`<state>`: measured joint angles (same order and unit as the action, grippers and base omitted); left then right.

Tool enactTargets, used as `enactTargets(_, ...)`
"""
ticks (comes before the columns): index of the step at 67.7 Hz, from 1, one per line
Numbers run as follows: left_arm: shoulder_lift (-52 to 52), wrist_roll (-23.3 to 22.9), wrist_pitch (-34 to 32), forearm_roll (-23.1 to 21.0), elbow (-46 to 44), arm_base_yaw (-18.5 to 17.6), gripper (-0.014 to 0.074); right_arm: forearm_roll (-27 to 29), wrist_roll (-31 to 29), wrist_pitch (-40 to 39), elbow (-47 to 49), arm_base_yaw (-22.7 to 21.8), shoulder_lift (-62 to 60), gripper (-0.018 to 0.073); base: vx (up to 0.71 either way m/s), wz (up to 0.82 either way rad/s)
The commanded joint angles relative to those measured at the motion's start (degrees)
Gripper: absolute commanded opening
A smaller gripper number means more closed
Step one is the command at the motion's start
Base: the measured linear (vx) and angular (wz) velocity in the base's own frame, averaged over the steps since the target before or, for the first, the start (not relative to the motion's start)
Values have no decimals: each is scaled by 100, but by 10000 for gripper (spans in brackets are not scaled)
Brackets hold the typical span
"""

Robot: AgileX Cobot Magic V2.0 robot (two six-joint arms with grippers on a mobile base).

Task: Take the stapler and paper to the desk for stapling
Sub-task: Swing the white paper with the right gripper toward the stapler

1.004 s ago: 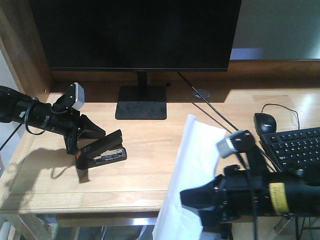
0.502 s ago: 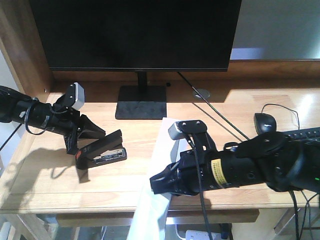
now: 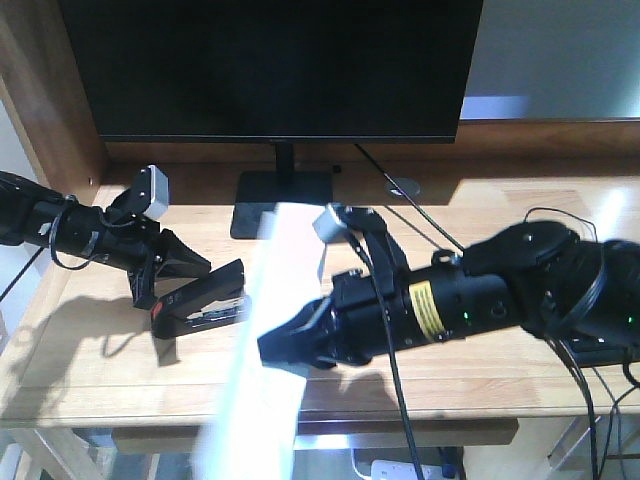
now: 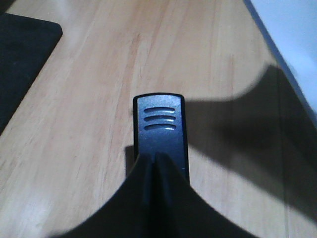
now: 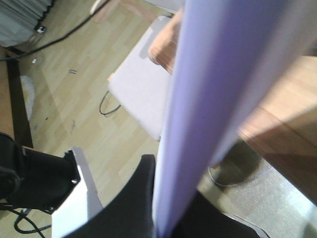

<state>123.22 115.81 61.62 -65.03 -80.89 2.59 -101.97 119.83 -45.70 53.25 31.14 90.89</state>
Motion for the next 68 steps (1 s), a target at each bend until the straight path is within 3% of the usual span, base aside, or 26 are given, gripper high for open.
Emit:
enactTargets(1, -345, -65, 179, -323, -140, -17, -7, -65, 36, -53, 249, -2, -233, -5, 0, 0)
enactTargets(25, -345, -65, 184, -323, -140, -17, -8, -65, 219, 1298, 249, -14, 497, -5, 0, 0)
enactTargets(68, -345, -65, 184, -323, -140, -17, -8, -65, 220, 1366, 249, -632, 729, -5, 0, 0)
